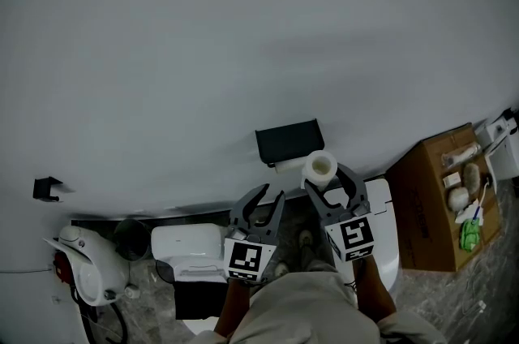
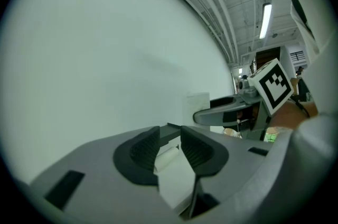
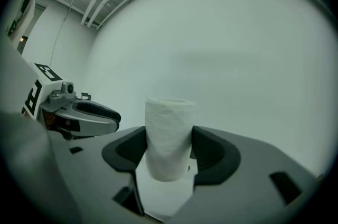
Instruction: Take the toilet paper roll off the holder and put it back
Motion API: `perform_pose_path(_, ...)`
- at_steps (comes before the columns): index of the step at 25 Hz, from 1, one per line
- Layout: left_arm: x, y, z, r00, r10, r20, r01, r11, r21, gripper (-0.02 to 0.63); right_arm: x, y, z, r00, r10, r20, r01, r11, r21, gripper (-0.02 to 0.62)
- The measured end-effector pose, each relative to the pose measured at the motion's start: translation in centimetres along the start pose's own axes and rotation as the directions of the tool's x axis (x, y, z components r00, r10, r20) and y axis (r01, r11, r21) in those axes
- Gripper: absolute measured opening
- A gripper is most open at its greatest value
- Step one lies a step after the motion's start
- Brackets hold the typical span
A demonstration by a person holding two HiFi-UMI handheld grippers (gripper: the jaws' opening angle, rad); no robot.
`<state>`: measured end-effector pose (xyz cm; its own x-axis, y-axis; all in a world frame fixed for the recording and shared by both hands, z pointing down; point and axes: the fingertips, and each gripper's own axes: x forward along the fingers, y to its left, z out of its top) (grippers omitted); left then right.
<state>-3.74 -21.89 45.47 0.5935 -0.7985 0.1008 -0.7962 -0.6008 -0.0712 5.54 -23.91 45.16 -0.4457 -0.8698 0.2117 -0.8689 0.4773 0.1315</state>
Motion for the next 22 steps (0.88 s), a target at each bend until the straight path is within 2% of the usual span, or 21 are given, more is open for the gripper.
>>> perform_pose_path(9, 3.0, 1.1, -0.3, 1.0, 0.021, -0.017, -0.021, 1.0, -0.011, 0.13, 3.9, -1.7, 1.1, 0.998, 0.049, 0.039, -0.049, 0.999, 0.0, 0.264)
perform_pose_path(22, 5.1, 3.0, -0.8, 0.995, 0.089, -0.044, -0.09, 0.996, -0.022, 0.129, 8.6, -2.9, 1.2, 0.992, 0.122, 0.037, -0.122, 0.993, -0.007, 0.264)
